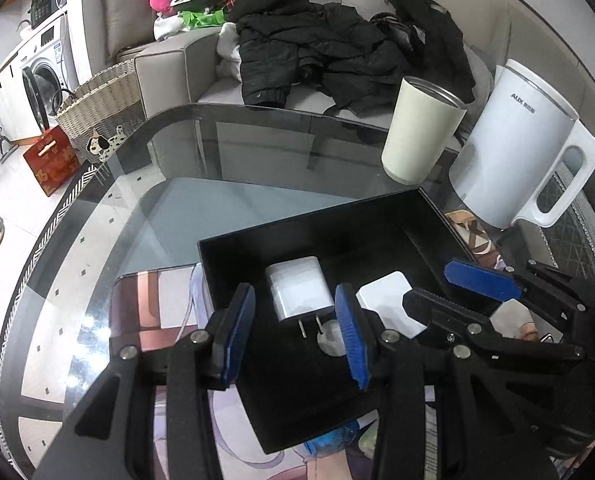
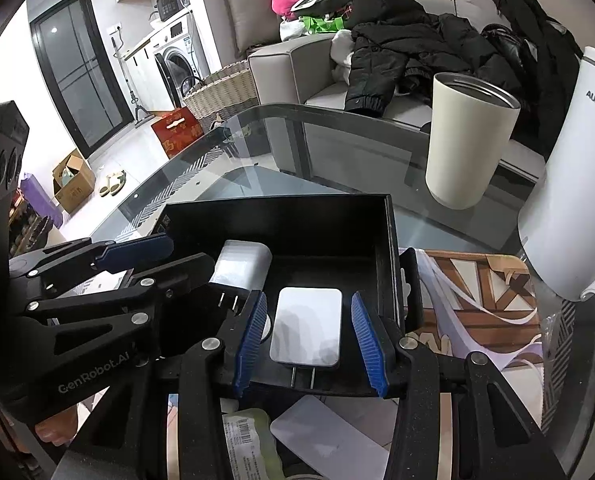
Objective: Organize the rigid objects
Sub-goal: 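Carry the white charger with the right tool into the black box and release, then lower the left tool onto the blue-capped bottle and close on it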
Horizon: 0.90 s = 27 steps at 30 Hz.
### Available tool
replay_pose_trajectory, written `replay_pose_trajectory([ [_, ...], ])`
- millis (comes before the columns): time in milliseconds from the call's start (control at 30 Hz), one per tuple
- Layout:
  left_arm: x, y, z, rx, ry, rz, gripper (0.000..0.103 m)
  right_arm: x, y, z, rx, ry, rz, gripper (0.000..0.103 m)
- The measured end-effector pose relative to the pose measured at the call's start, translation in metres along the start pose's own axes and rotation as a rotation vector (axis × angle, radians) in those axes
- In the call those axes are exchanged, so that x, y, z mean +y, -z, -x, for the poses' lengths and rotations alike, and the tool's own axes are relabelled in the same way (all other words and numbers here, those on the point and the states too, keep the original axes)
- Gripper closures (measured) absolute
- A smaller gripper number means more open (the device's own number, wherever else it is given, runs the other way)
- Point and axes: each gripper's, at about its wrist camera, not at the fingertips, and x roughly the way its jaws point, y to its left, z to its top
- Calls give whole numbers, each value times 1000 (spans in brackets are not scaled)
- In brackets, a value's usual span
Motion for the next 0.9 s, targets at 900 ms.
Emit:
replay_pose_trajectory([
  [900, -58, 136, 74, 75, 201, -419, 60, 22, 109, 100, 29, -70, 166, 58],
])
